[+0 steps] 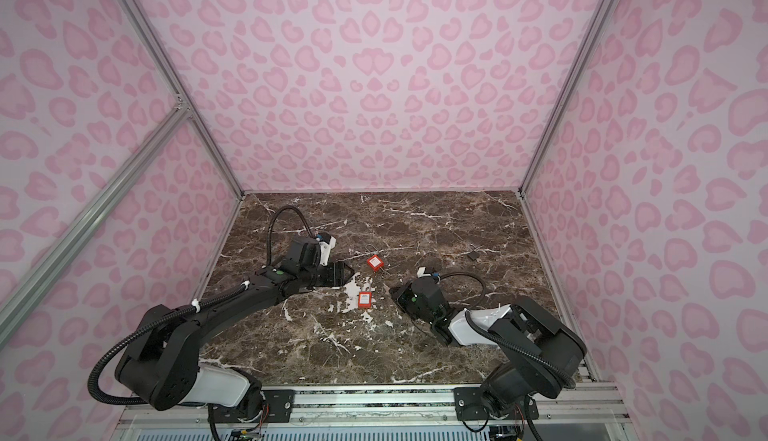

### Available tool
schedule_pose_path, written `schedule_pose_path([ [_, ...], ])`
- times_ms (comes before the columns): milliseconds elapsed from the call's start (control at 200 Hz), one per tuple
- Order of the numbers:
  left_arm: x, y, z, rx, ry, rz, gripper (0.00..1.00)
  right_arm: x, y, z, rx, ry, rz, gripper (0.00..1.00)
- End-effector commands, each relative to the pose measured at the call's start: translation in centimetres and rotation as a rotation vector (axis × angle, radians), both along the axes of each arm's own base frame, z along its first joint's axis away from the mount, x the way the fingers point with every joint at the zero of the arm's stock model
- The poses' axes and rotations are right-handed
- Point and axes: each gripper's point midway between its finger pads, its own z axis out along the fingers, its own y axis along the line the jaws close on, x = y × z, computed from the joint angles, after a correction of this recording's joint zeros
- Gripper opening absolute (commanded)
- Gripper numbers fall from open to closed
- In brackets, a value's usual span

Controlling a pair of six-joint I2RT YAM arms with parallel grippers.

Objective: Lock with the key

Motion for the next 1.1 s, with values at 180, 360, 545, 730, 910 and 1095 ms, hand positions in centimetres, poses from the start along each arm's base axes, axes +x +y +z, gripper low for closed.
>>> schedule_pose_path([
  [180, 0.2, 0.1, 0.9, -0.011, -0.014, 0.012, 0.7, -0.2, -0.2, -0.2, 0.071, 0.03, -0.08, 0.0],
  [360, -0.1, 0.2, 1.2, -0.026, -0.022, 0.017, 0.7, -0.2, 0.3, -0.4, 0.077, 0.037, -0.068, 0.0],
  [545, -0.5, 0.3, 1.1, -0.027, -0.02, 0.011, 0.7, -0.2, 1.1, -0.8, 0.082, 0.05, -0.055, 0.0],
  [730, -1.1, 0.7, 0.7, -0.024, -0.02, 0.016, 0.7, -0.3, 1.5, -1.3, 0.091, 0.069, -0.046, 0.0],
  [910, -1.5, 1.0, 0.8, -0.024, -0.023, 0.021, 0.7, -0.4, 1.5, -1.7, 0.087, 0.089, -0.046, 0.0],
  [1095, -1.8, 1.2, 0.7, -0.019, -0.023, 0.028, 0.7, -0.5, 1.6, -2.1, 0.077, 0.106, -0.046, 0.08],
])
